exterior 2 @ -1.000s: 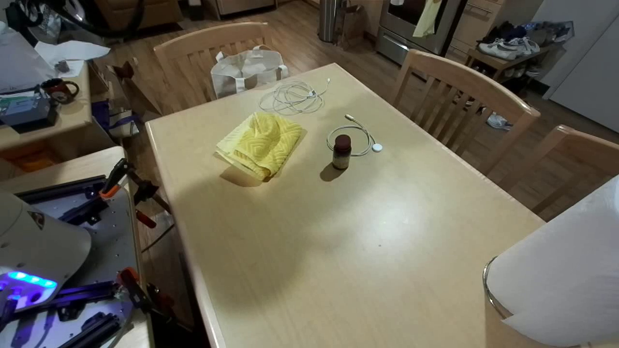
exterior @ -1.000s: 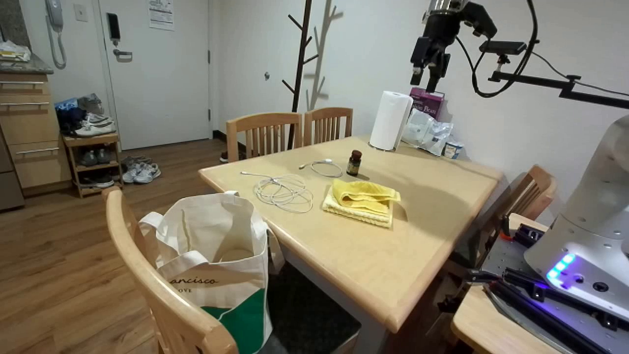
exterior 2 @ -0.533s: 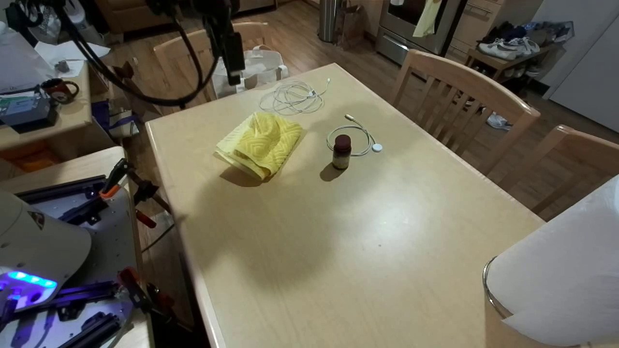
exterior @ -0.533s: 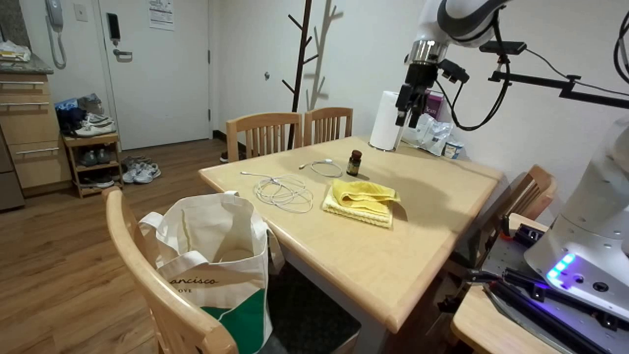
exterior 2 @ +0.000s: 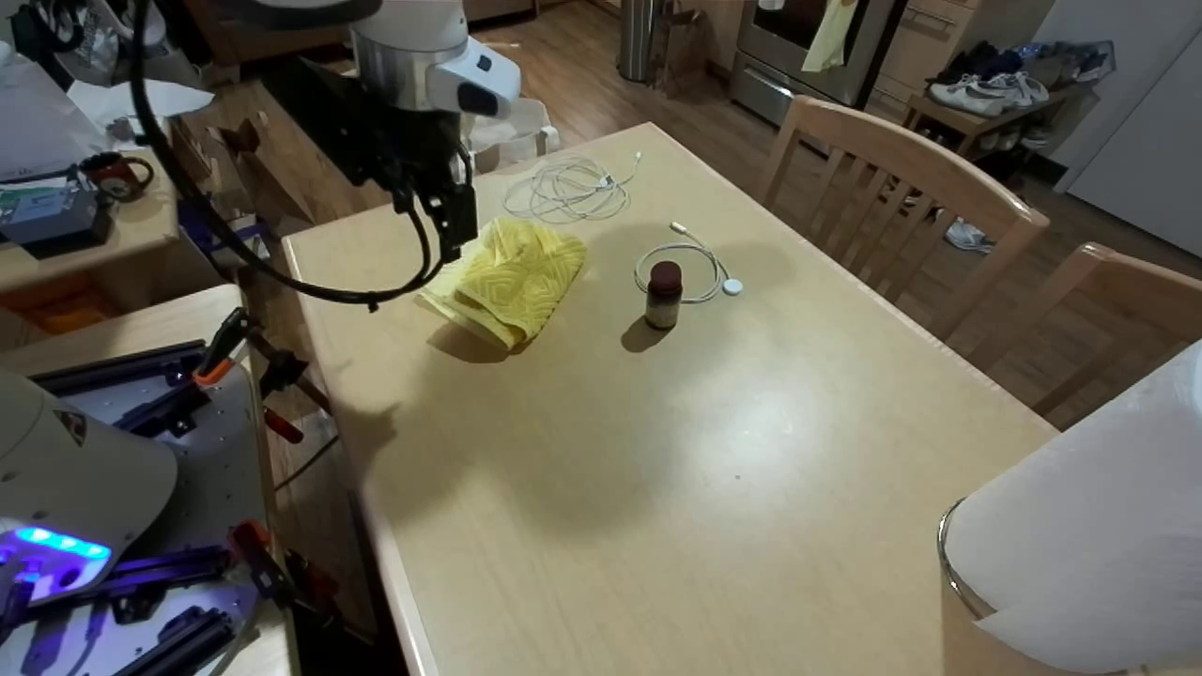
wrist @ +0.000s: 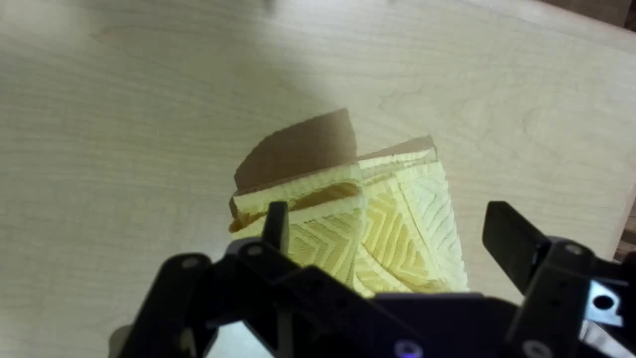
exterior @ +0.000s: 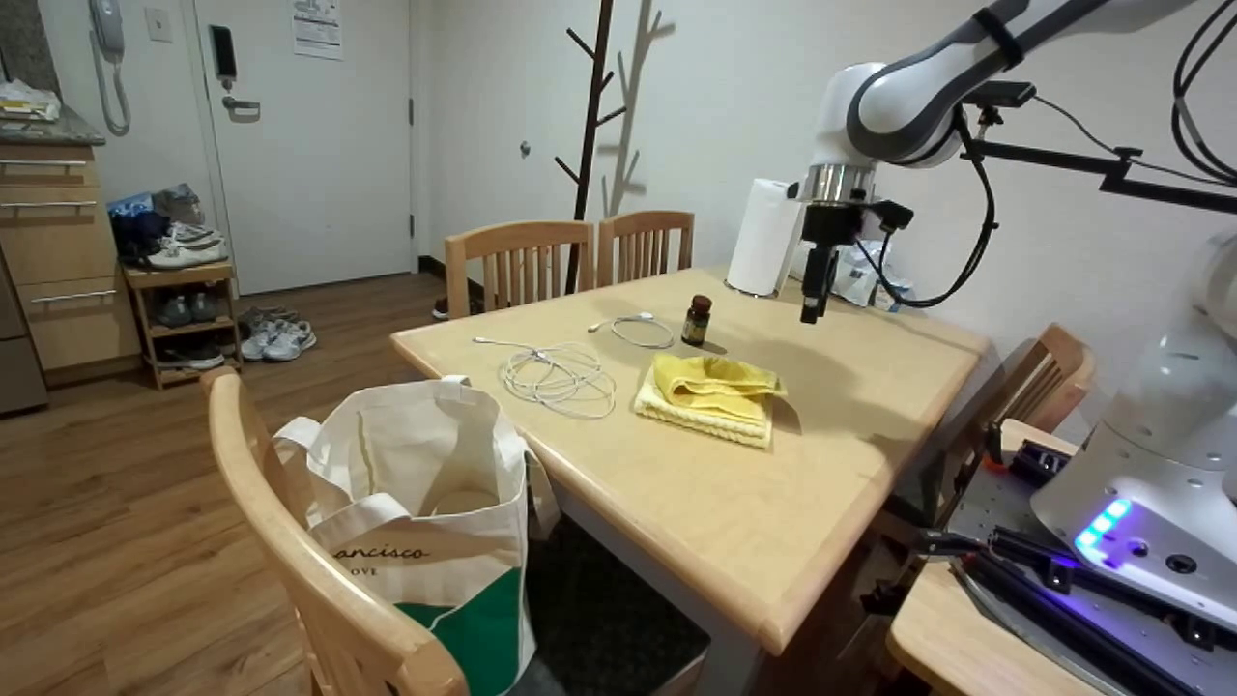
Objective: Use the yellow towel to wipe the table
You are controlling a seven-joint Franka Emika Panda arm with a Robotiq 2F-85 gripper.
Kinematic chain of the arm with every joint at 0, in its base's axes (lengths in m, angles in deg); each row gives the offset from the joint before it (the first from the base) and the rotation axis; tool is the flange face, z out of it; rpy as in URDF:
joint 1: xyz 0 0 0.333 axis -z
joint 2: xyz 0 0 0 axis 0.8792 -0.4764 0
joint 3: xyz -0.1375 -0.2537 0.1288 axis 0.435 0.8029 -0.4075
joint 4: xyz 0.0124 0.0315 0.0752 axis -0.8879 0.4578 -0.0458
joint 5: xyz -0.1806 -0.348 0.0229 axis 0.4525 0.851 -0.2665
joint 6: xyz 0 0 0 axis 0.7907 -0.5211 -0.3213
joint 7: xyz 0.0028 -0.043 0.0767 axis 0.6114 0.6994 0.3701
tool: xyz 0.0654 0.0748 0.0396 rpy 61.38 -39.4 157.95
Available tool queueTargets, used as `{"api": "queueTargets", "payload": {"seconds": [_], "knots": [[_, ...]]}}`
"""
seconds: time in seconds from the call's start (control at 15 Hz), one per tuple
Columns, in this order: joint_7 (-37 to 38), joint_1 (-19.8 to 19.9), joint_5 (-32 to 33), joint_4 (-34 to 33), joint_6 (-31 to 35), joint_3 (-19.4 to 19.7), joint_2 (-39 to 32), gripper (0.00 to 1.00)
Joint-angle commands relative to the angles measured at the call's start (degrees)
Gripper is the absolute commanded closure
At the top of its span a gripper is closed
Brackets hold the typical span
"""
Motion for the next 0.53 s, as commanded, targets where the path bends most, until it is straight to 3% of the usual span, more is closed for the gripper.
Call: {"api": "queueTargets", "payload": {"seconds": [0.0, 0.27, 0.47], "knots": [[-0.7, -0.2, -0.5, 0.1, 0.5, -0.6, -0.5, 0.0], [-1.5, -2.9, -1.9, 1.8, 6.7, -3.4, -5.4, 0.0], [2.4, -4.3, 2.1, 3.1, 15.2, -5.9, -9.5, 0.0]]}}
